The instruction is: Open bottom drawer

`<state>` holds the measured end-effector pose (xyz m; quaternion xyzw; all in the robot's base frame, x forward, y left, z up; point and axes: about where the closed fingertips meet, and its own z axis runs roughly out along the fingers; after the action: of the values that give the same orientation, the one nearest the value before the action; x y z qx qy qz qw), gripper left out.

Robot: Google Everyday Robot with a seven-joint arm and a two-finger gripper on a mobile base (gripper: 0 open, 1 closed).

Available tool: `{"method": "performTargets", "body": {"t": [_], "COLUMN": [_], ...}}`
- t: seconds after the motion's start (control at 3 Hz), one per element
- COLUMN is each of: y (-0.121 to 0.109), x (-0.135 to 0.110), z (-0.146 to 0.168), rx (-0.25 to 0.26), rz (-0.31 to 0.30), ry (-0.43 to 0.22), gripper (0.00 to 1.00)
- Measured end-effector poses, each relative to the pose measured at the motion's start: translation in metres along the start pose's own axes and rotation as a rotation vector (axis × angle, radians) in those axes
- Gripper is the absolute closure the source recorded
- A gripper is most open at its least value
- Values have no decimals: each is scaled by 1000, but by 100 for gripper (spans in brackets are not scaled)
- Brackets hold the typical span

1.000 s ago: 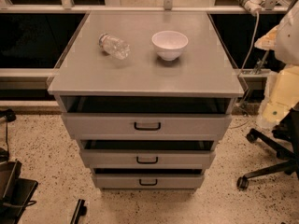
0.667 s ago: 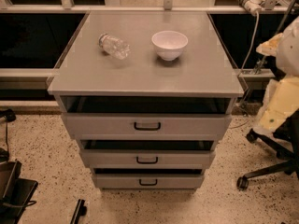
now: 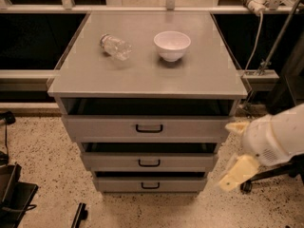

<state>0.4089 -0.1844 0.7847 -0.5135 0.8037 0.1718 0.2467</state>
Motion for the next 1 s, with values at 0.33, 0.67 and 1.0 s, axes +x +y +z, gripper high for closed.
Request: {"method": "performTargets", "body": {"t": [0.33,0.67,1.0], "y": [11,-6,-6], "x": [13,23,23], "z": [97,129,129], "rx": [-113,-106,-106], "rz": [122,181,181], "ry": [-182,-232,-231], "gripper": [0,19,42]}}
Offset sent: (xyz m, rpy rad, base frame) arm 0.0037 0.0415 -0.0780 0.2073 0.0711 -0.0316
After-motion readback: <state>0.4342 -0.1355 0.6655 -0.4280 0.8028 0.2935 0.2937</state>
